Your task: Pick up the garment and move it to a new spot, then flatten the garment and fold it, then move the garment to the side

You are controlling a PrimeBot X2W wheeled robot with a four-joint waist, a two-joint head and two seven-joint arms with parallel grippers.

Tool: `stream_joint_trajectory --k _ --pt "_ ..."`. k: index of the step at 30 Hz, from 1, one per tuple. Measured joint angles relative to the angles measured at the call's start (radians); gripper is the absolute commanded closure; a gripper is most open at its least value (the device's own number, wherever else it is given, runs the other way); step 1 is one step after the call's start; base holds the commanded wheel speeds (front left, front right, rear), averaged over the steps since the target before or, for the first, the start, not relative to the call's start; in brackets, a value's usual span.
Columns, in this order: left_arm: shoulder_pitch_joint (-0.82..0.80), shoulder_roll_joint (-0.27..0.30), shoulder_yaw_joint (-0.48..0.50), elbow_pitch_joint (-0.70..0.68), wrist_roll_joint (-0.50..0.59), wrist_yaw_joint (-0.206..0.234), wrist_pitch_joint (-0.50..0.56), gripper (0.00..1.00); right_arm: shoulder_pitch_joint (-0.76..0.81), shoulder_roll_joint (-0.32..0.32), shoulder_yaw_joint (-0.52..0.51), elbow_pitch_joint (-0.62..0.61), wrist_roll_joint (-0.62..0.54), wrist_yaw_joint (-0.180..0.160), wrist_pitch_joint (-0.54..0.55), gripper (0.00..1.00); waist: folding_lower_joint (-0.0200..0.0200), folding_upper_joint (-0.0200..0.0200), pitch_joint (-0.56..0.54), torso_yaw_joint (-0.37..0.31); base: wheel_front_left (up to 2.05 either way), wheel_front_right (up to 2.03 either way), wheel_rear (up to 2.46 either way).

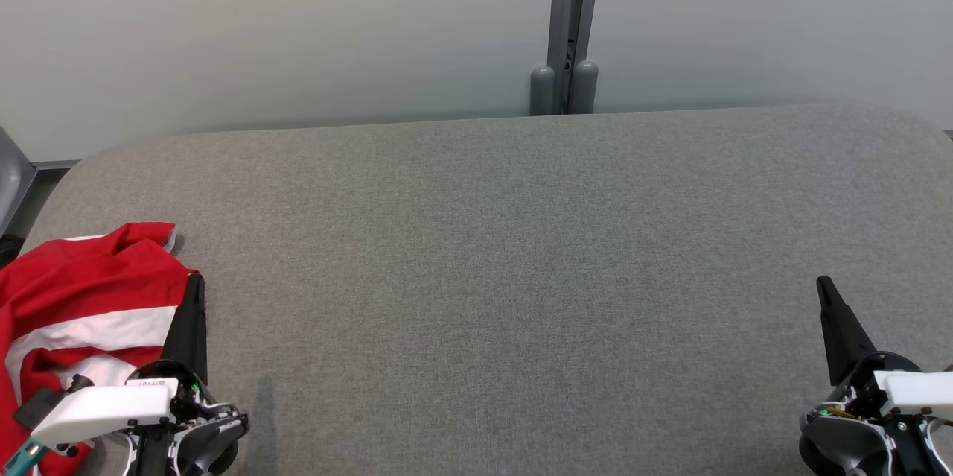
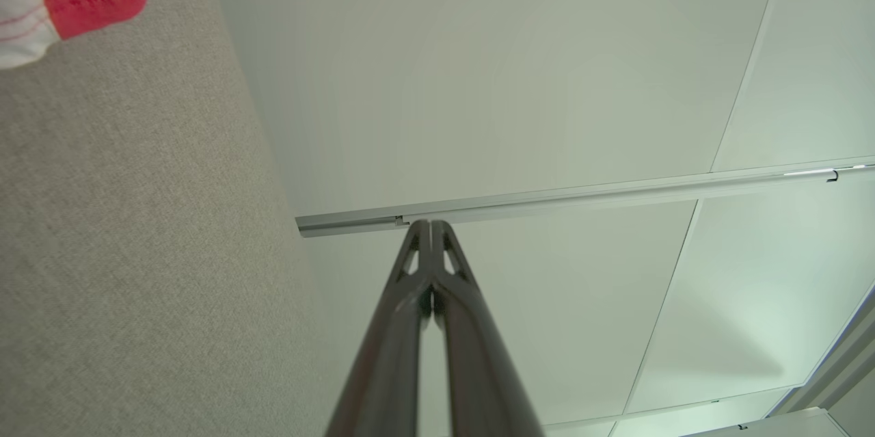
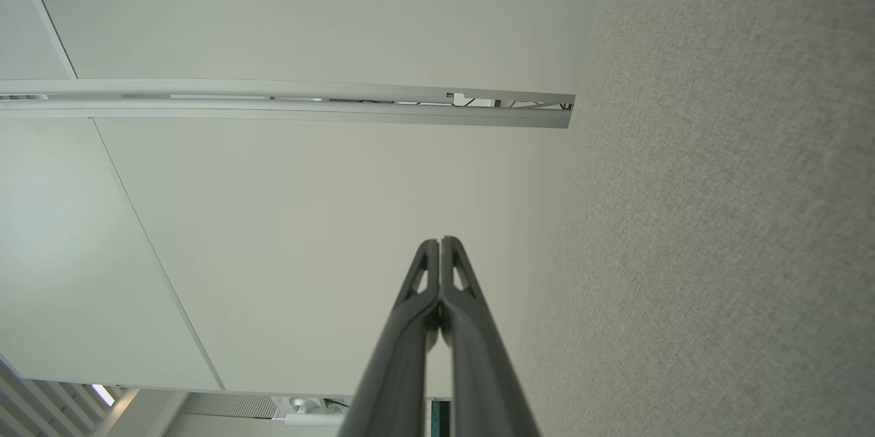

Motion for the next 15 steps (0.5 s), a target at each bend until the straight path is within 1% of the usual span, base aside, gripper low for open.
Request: stream_joint_trajectory --k 15 --pt "0.0 0.0 0.0 0.0 0.0 0.0 0.0 1.0 0.0 0.0 0.0 0.0 0.0 0.0 0.0 1.0 0.0 0.0 0.0 0.0 0.0 0.0 0.0"
